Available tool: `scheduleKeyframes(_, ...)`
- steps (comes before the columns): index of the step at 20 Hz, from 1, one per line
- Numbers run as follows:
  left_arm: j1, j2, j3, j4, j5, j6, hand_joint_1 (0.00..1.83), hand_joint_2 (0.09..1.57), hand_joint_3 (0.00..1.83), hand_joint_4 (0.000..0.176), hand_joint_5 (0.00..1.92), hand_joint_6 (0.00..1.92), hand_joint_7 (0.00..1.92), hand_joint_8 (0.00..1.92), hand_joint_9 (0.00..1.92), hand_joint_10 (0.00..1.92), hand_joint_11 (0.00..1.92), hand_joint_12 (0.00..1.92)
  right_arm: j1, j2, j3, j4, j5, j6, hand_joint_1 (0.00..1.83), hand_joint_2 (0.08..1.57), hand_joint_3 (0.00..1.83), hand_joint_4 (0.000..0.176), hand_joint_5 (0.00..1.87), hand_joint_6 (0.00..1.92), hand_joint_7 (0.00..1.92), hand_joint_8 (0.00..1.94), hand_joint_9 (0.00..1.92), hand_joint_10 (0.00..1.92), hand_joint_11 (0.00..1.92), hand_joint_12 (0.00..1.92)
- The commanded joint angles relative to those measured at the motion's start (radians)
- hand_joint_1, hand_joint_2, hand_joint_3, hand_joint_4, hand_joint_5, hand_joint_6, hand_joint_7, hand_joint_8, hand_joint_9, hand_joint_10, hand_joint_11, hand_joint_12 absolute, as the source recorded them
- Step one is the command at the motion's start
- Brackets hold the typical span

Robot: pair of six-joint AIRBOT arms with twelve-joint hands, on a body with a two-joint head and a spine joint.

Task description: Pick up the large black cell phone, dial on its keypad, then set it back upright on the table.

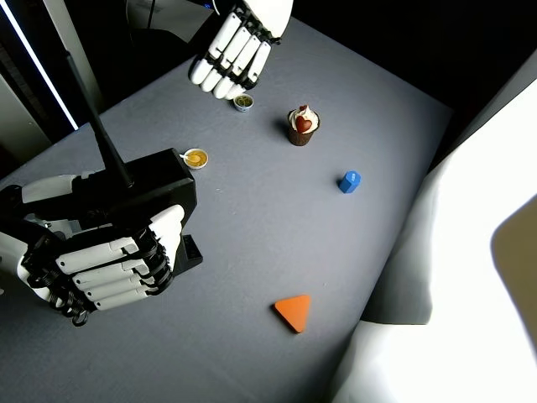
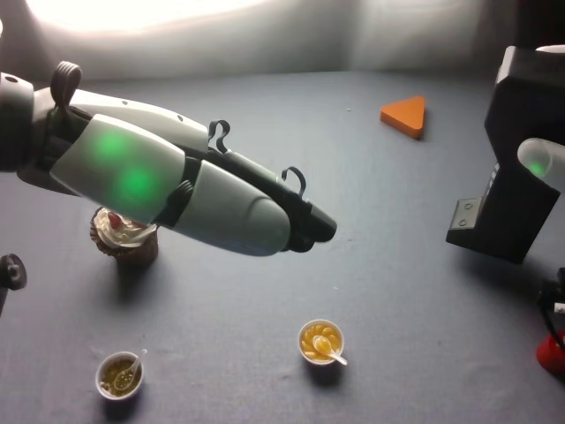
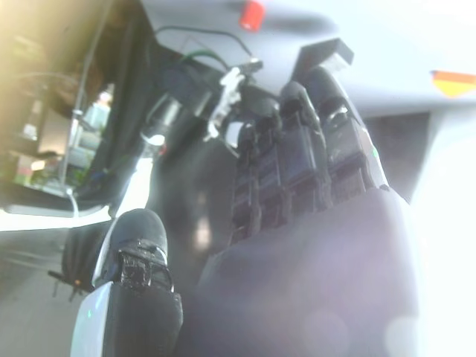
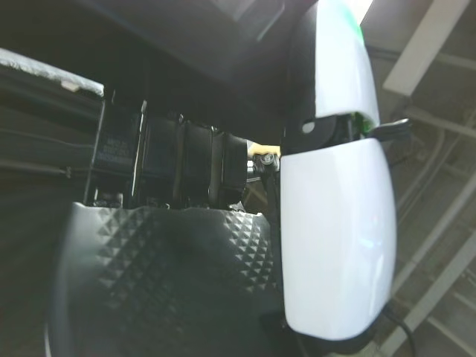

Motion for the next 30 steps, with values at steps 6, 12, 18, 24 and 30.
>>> scheduleKeyframes(6, -0.023, 0.008, -0.016, -0.062, 0.02, -0.032, 0.01, 1.28, 0.0, 0.0, 0.17, 0.0, 0.23, 0.0, 0.19, 0.0, 0.0, 0.54, -0.013, -0.008, 0.026, -0.029, 0.138, 0.021, 1.48, 1.18, 0.0, 0.0, 0.79, 1.05, 0.73, 1.24, 0.79, 1.29, 0.73, 1.66)
scheduleKeyframes(12, -0.026, 0.008, -0.03, -0.091, 0.069, -0.005, 0.0, 1.27, 0.0, 0.0, 0.16, 0.0, 0.22, 0.0, 0.2, 0.0, 0.0, 0.54, -0.015, -0.017, 0.033, -0.029, 0.138, 0.021, 1.48, 1.17, 0.0, 0.0, 0.82, 1.03, 0.75, 1.17, 0.81, 1.27, 0.73, 1.64)
scheduleKeyframes(18, -0.028, 0.009, -0.03, -0.059, 0.06, -0.042, 0.01, 1.27, 0.0, 0.0, 0.15, 0.0, 0.24, 0.0, 0.21, 0.0, 0.0, 0.59, -0.018, -0.028, 0.033, -0.029, 0.139, 0.021, 1.48, 1.17, 0.0, 0.0, 0.81, 1.04, 0.76, 1.19, 0.81, 1.27, 0.72, 1.64)
scheduleKeyframes(24, -0.028, 0.01, -0.03, -0.059, 0.07, -0.045, 0.04, 1.25, 0.0, 0.0, 0.16, 0.01, 0.23, 0.01, 0.17, 0.0, 0.0, 0.44, -0.019, -0.037, 0.035, -0.028, 0.139, 0.021, 1.49, 1.1, 0.0, 0.0, 1.0, 0.79, 0.91, 0.99, 0.96, 1.07, 0.87, 1.53)
scheduleKeyframes(30, -0.028, 0.01, -0.031, -0.058, 0.075, -0.048, 0.0, 1.24, 0.0, 0.0, 0.17, 0.0, 0.22, 0.0, 0.18, 0.0, 0.0, 0.51, -0.025, -0.046, 0.036, -0.028, 0.139, 0.024, 1.48, 1.17, 0.0, 0.0, 0.8, 1.05, 0.77, 1.17, 0.79, 1.28, 0.72, 1.65)
